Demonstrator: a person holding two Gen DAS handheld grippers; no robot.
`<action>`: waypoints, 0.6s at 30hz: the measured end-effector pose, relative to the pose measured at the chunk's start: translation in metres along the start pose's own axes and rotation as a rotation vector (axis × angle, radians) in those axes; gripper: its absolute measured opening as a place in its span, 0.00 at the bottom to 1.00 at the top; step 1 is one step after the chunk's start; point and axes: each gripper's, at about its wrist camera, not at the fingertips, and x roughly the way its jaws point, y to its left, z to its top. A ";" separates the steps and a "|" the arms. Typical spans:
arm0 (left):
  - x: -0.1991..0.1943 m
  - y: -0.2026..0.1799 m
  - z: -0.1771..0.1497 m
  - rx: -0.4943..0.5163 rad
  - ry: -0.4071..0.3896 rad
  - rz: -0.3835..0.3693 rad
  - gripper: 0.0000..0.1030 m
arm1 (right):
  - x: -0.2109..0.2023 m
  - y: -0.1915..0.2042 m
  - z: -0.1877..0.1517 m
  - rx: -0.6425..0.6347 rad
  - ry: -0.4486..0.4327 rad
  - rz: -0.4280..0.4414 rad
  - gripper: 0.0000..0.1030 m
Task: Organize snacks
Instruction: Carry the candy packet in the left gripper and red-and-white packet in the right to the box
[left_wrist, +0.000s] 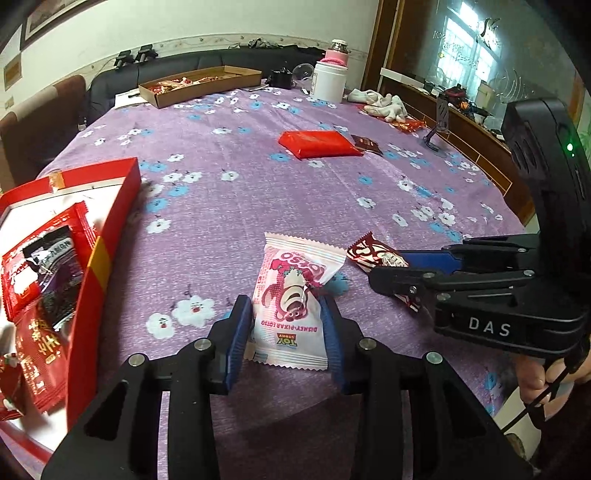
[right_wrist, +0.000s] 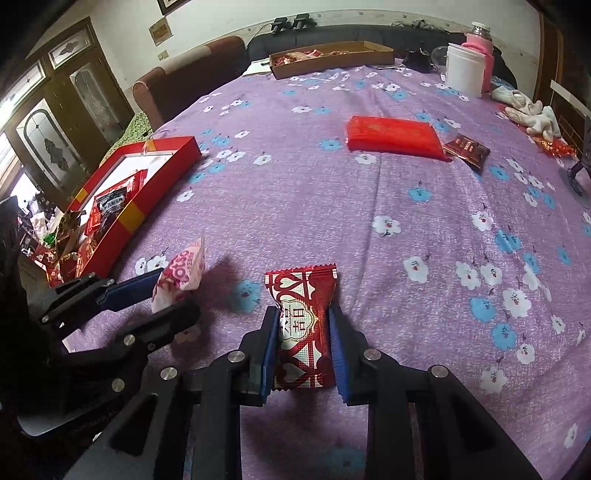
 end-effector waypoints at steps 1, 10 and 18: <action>0.000 0.001 -0.001 0.003 0.000 0.007 0.34 | 0.000 0.001 0.000 -0.003 0.000 -0.002 0.26; 0.001 0.000 -0.002 0.014 -0.006 0.026 0.33 | -0.001 0.001 -0.004 -0.001 -0.010 -0.001 0.27; -0.006 0.006 0.000 -0.003 -0.023 0.040 0.32 | -0.005 -0.005 -0.007 0.018 -0.015 0.031 0.26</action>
